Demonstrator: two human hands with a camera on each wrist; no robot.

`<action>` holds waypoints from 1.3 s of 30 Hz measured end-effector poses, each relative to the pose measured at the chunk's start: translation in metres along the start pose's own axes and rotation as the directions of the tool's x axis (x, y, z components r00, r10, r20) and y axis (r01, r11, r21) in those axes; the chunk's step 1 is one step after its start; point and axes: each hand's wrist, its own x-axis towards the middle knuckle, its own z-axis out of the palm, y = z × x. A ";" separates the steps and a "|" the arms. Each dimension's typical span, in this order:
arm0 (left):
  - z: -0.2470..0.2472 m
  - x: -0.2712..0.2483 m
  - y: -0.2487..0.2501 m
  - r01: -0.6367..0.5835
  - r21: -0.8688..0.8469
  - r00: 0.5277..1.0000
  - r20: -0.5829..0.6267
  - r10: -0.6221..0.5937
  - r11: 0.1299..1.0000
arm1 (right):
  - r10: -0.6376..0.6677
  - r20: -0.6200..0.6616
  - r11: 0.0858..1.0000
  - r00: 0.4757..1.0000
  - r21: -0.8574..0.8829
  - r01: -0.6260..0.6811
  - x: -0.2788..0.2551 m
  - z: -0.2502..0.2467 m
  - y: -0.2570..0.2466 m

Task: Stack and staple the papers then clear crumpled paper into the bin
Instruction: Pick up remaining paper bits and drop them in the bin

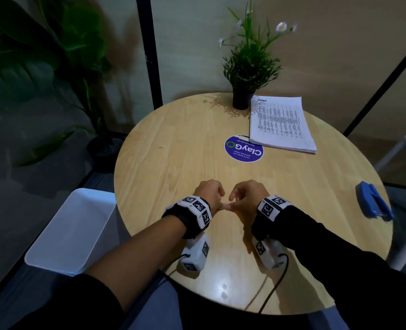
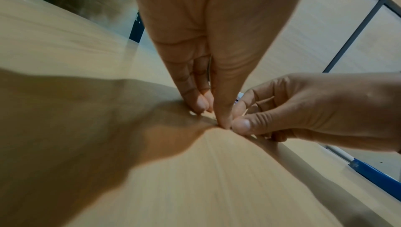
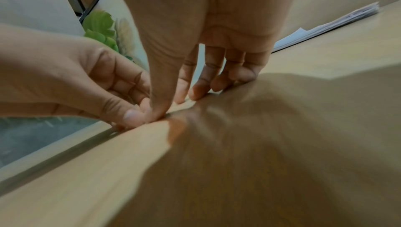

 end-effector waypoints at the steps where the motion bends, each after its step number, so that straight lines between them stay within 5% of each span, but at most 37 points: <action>1: -0.001 0.002 -0.001 0.006 -0.016 1.000 0.001 -0.006 1.000 | 0.000 -0.009 1.000 1.000 0.002 0.000 0.002 -0.002 -0.001; 12: -0.005 0.002 -0.012 -0.009 -0.049 1.000 0.019 0.010 0.999 | -0.137 0.111 0.990 0.984 0.003 0.138 -0.001 -0.010 -0.006; 17: -0.009 -0.003 -0.019 -0.002 -0.020 1.000 0.018 0.003 1.000 | -0.331 0.105 0.875 0.938 -0.339 0.346 -0.008 0.002 -0.014; 21: -0.012 -0.006 -0.022 0.000 0.011 1.000 0.015 -0.001 1.000 | -0.404 0.244 0.768 0.882 -0.433 0.472 -0.018 0.006 -0.017; 27: -0.009 -0.009 -0.015 -0.020 0.039 0.999 0.033 0.019 0.999 | -0.337 0.254 0.737 0.907 -0.528 0.422 -0.031 0.008 -0.022; 39: -0.006 -0.011 -0.010 -0.031 0.050 0.999 0.039 0.029 0.998 | -0.181 0.120 0.867 0.976 -0.448 0.216 -0.027 0.009 -0.031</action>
